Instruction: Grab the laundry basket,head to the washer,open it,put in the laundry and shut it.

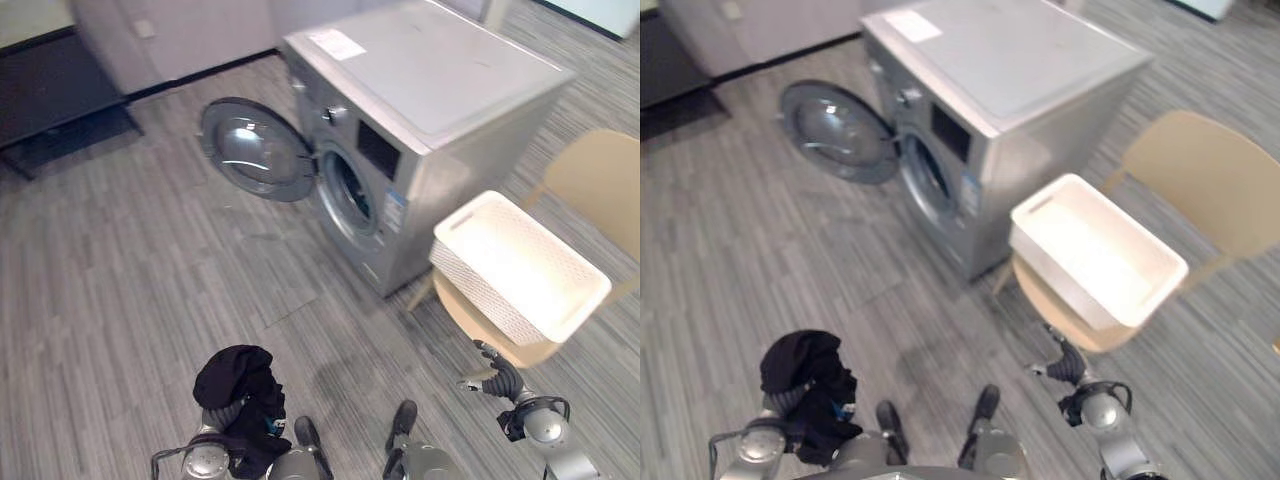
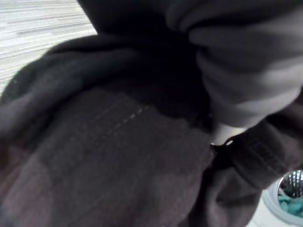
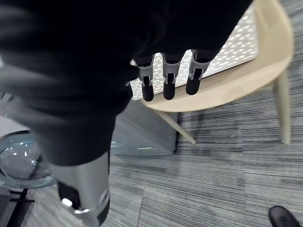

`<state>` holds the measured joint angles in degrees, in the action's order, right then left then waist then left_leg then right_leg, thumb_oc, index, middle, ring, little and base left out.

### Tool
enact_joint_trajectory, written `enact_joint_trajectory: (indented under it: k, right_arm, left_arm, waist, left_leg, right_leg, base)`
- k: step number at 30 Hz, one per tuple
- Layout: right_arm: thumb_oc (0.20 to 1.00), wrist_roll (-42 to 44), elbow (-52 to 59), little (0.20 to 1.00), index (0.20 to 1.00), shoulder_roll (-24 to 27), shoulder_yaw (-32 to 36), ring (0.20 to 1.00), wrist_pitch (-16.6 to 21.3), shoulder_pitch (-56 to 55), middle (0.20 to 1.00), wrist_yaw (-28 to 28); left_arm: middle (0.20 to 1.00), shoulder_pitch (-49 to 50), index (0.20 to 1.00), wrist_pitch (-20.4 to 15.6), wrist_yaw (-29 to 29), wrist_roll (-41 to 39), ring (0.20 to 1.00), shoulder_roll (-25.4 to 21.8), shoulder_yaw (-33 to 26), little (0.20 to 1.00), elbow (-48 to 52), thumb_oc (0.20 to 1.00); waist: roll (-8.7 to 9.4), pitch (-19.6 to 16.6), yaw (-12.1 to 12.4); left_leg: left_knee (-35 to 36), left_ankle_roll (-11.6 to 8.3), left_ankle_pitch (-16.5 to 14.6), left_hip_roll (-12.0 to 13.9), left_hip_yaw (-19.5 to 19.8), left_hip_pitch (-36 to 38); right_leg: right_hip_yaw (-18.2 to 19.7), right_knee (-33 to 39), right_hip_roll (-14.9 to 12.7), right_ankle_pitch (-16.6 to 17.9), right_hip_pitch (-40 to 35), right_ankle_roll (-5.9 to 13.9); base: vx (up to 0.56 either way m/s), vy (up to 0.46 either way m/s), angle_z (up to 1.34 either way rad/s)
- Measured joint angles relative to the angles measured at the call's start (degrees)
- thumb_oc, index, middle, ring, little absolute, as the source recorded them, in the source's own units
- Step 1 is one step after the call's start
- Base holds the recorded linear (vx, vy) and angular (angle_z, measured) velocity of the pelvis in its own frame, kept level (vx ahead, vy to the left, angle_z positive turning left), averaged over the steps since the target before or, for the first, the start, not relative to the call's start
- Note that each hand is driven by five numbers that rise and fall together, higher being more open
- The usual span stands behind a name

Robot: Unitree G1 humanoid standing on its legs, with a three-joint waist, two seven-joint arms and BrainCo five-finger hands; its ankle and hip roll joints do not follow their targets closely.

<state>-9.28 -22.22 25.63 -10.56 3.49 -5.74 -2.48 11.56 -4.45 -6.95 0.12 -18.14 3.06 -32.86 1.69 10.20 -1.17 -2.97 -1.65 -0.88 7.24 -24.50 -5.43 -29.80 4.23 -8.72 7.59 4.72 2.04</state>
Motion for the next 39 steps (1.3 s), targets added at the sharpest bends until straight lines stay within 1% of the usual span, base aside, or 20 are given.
enact_joint_trajectory:
  k: [2, 4, 6, 7, 8, 9, 13, 15, 18, 20, 23, 24, 25, 28, 29, 31, 34, 36, 38, 39]
  right_arm:
    - [1.000, -1.00, -1.21, 1.000, 1.000, -0.95, -0.98, 1.000, 0.02, 1.48, 1.000, -0.23]
    - [1.000, -1.97, -1.39, 1.000, 1.000, -2.37, -1.48, 1.000, -0.05, 2.32, 1.000, -0.20]
    - [1.000, -1.99, -1.36, 1.000, 1.000, -2.32, -2.67, 1.000, -0.15, 2.01, 1.000, -0.30]
    - [1.000, -2.10, -1.35, 1.000, 1.000, -2.40, -3.96, 1.000, -0.14, 1.82, 1.000, -0.19]
    - [1.000, -2.10, -1.18, 1.000, 1.000, -2.92, -4.02, 1.000, -0.23, 1.60, 1.000, -0.12]
    - [1.000, -2.10, -1.14, 1.000, 1.000, -3.27, -4.07, 1.000, -0.05, 1.77, 1.000, -0.12]
    - [1.000, -2.05, -1.29, 1.000, 1.000, -3.19, -3.74, 1.000, 0.07, 3.40, 1.000, -0.49]
    - [1.000, -2.05, -1.31, 1.000, 1.000, -3.15, -3.82, 1.000, 0.00, 3.27, 1.000, -0.45]
    - [1.000, -2.04, -1.46, 1.000, 1.000, -3.24, -3.77, 1.000, -0.42, 2.71, 1.000, -0.39]
    - [1.000, -2.04, -1.55, 1.000, 1.000, -3.26, -3.50, 1.000, -0.69, 1.58, 1.000, -0.32]
    - [1.000, -2.06, -3.44, 1.000, 1.000, -2.85, -2.81, 1.000, -0.79, -0.81, 1.000, -0.10]
    - [1.000, -2.07, -3.92, 1.000, 1.000, -2.90, -2.82, 1.000, -0.93, -1.03, 1.000, -0.02]
    - [1.000, -2.09, -3.84, 1.000, 1.000, -2.31, -2.79, 1.000, -0.79, -1.29, 1.000, 0.03]
    - [1.000, -2.03, -3.76, 1.000, 1.000, -1.74, -1.61, 1.000, -0.38, 2.12, 1.000, -0.30]
    - [1.000, -2.00, -3.67, 1.000, 1.000, -1.58, -1.23, 1.000, -0.30, 2.57, 1.000, -0.41]
    - [1.000, -2.01, -3.62, 1.000, 1.000, -1.48, -1.23, 1.000, -0.47, 3.63, 1.000, -0.57]
    - [1.000, -2.01, -3.60, 1.000, 1.000, -1.43, -1.23, 1.000, -0.80, 3.55, 1.000, -1.01]
    - [1.000, -2.00, -3.74, 1.000, 1.000, -1.48, -1.31, 1.000, -0.79, 3.29, 1.000, -1.41]
    - [1.000, -2.01, -6.14, 1.000, 1.000, -1.72, -1.74, 1.000, -0.84, 3.55, 1.000, -1.46]
    - [1.000, -2.01, -6.48, 1.000, 1.000, -1.52, -1.82, 1.000, -0.85, 3.25, 1.000, -1.56]
  left_arm:
    - [0.200, -0.54, 0.200, 0.04, -0.01, -0.01, 0.200, -0.16, 0.01, 0.200, -0.20, 0.200]
    - [0.200, -1.08, 0.200, 0.11, -0.01, -0.01, 0.200, -0.85, 1.05, 0.200, -0.15, 0.200]
    - [0.200, -1.84, 0.200, 0.14, -0.08, 0.00, 0.200, -1.36, 1.35, 0.200, -0.03, 0.200]
    - [0.200, -3.49, 0.200, 0.11, -0.64, 0.04, 0.200, -2.99, 1.68, 0.200, 0.30, 0.200]
    - [0.200, -4.08, 0.200, 0.09, -0.76, 0.10, 0.200, -3.71, 1.69, 0.200, 0.32, 0.200]
    - [0.200, -5.08, 0.200, 0.06, -1.62, 0.14, 0.200, -5.19, 1.99, 0.200, 0.31, 0.200]
    - [0.200, -5.49, 0.200, 0.30, -2.32, 0.14, 0.200, -5.64, 1.85, 0.200, -0.24, 0.200]
    - [0.200, -6.21, 0.200, 0.35, -2.23, 0.15, 0.200, -4.38, 2.23, 0.200, -0.31, 0.200]
    - [0.200, -7.37, 0.200, 0.73, -1.93, 0.16, 0.200, -4.11, 3.70, 0.200, -0.98, 0.200]
    - [0.200, -6.48, 0.200, 0.81, -1.70, 0.27, 0.200, -3.22, 3.96, 0.200, -0.95, 0.200]
    - [0.200, -4.76, 0.200, 0.80, -1.26, 1.12, 0.200, -1.70, 7.29, 0.200, -0.66, 0.200]
    - [0.200, -4.71, 0.200, 0.88, -0.91, 1.15, 0.200, -1.72, 7.78, 0.200, -0.69, 0.200]
    - [0.200, -4.45, 0.200, 0.90, -0.31, 1.17, 0.200, -1.27, 7.87, 0.200, -0.39, 0.200]
    - [0.200, -3.89, 0.200, 0.90, -0.05, 1.16, 0.200, -1.03, 7.67, 0.200, -0.30, 0.200]
    - [0.200, -4.46, 0.200, 0.89, 0.05, 1.13, 0.200, -1.03, 7.70, 0.200, -0.22, 0.200]
    - [0.200, -6.01, 0.200, 0.73, 0.15, 1.13, 0.200, -1.32, 7.64, 0.200, 0.47, 0.200]
    - [0.200, -7.07, 0.200, 0.61, 0.26, 1.13, 0.200, -1.53, 7.66, 0.200, 1.05, 0.200]
    - [0.200, -6.91, 0.200, 0.54, 0.47, 1.15, 0.200, -1.92, 7.67, 0.200, 1.69, 0.200]
    - [0.200, -6.67, 0.200, 0.57, 0.54, 1.13, 0.200, -1.95, 7.66, 0.200, 1.55, 0.200]
    - [0.200, -6.22, 0.200, 0.69, 0.64, 1.13, 0.200, -1.83, 7.81, 0.200, 1.50, 0.200]
  waist:
    - [0.72, -0.16, 0.05]
    - [1.59, -0.28, 0.78]
    - [1.20, -0.32, 0.26]
    - [1.65, 0.11, -0.24]
    - [1.30, 0.37, -0.62]
    - [1.77, 0.84, -1.12]
    - [1.52, 2.07, -2.23]
    - [1.75, 3.27, -2.13]
    - [3.19, 4.11, -3.68]
    - [2.72, 4.23, -3.66]
    - [-1.12, 2.78, -5.42]
    - [-1.18, 2.74, -6.33]
    - [-1.07, 2.38, -6.77]
    - [-1.78, 1.97, -6.46]
    - [-1.69, 1.84, -6.43]
    - [0.38, 1.95, -5.86]
    - [2.14, 2.04, -5.58]
    - [2.51, 1.93, -5.09]
    - [2.71, 2.02, -2.75]
    - [2.12, 2.12, -3.48]
  left_leg:
    - [0.16, 0.50, 0.23, -1.05, 0.77, -0.03]
    - [0.09, 2.79, -0.76, -4.11, 2.06, 0.36]
    - [0.02, 4.62, -0.43, -5.37, 4.07, 0.80]
    - [0.15, 6.01, -0.23, -7.32, 8.09, 1.49]
    - [0.96, 6.85, 0.25, -7.81, 9.70, 1.83]
    - [2.75, 6.64, 1.54, -7.67, 10.65, 2.78]
    - [4.12, 8.41, -0.45, -9.13, 13.76, 5.69]
    - [3.69, 7.71, -2.54, -10.73, 15.74, 6.75]
    - [3.74, 7.39, -3.11, -12.81, 18.41, 8.82]
    - [3.66, 7.15, -7.06, -13.31, 21.02, 11.59]
    - [1.81, 4.26, -9.61, -10.12, 26.57, 15.23]
    - [-0.56, 2.64, -9.59, -9.85, 26.49, 14.76]
    - [-4.93, 0.49, -8.75, -10.03, 24.86, 14.68]
    - [-24.88, -3.27, -5.61, -6.89, 20.02, 8.28]
    - [-29.69, -3.69, -6.94, -5.78, 18.64, 5.62]
    - [-28.51, -2.50, -10.03, -5.83, 15.32, 2.10]
    - [-17.21, -1.91, -9.60, -5.88, 15.77, -2.19]
    - [-8.13, -2.42, -5.40, -5.43, 17.51, -6.22]
    - [0.19, -2.92, -0.07, -5.78, 24.24, -7.38]
    - [0.04, -2.83, 1.92, -5.93, 26.57, -9.17]
  right_leg:
    - [0.06, -1.09, -1.30, -0.07, 0.17, 1.00]
    - [0.71, -8.99, -5.71, -1.55, 2.07, 3.18]
    - [4.26, -18.56, -9.03, -3.64, 4.96, 3.69]
    - [11.83, -28.93, -10.43, -6.10, 9.16, 4.94]
    - [15.70, -31.22, -9.32, -8.32, 10.82, 5.46]
    - [20.51, -31.81, -5.47, -10.21, 12.31, 4.83]
    - [20.43, -25.88, 1.58, -10.82, 16.26, 3.75]
    - [20.64, -18.61, 4.69, -10.27, 20.33, 4.50]
    - [19.43, -9.58, 4.54, -9.22, 21.17, 4.85]
    - [19.29, -9.13, 4.91, -9.07, 20.90, 4.73]
    - [19.43, -13.00, 6.17, -3.32, 18.06, 1.46]
    - [19.34, -13.12, 6.15, -1.38, 17.11, 0.00]
    - [18.74, -12.80, 6.35, 1.99, 14.43, -6.25]
    - [20.27, -10.09, 9.25, -0.91, 8.67, -10.07]
    - [21.32, -8.56, 9.71, -1.49, 7.17, -10.12]
    - [23.81, -4.68, 9.68, -1.49, 3.19, -10.99]
    - [25.93, -1.83, 10.05, -1.70, -2.16, -10.44]
    - [28.81, 0.34, 10.96, -2.95, -5.44, -8.48]
    - [33.07, 0.38, 11.81, -3.81, -6.68, -7.90]
    - [35.09, 0.40, 12.69, -4.34, -7.95, -7.14]
  base:
    - [0.14, 0.243, 0.35]
    - [0.17, 0.227, 0.44]
    - [0.15, 0.122, 0.69]
    - [0.07, 0.061, 0.97]
    - [0.23, 0.097, 1.16]
    - [0.16, 0.038, 0.92]
    - [0.28, 0.016, 0.39]
    - [0.43, -0.022, 0.52]
    - [0.41, -0.064, 0.75]
    - [0.54, -0.170, 0.68]
    - [0.31, -0.146, 0.95]
    - [0.23, -0.117, 0.97]
    - [0.21, -0.112, 0.48]
    - [0.28, -0.136, -0.25]
    - [0.26, -0.084, -0.48]
    - [0.28, -0.031, -0.47]
    - [0.33, 0.027, -0.49]
    - [0.36, 0.090, -0.72]
    - [0.25, 0.111, -1.16]
    - [0.35, 0.171, -1.01]
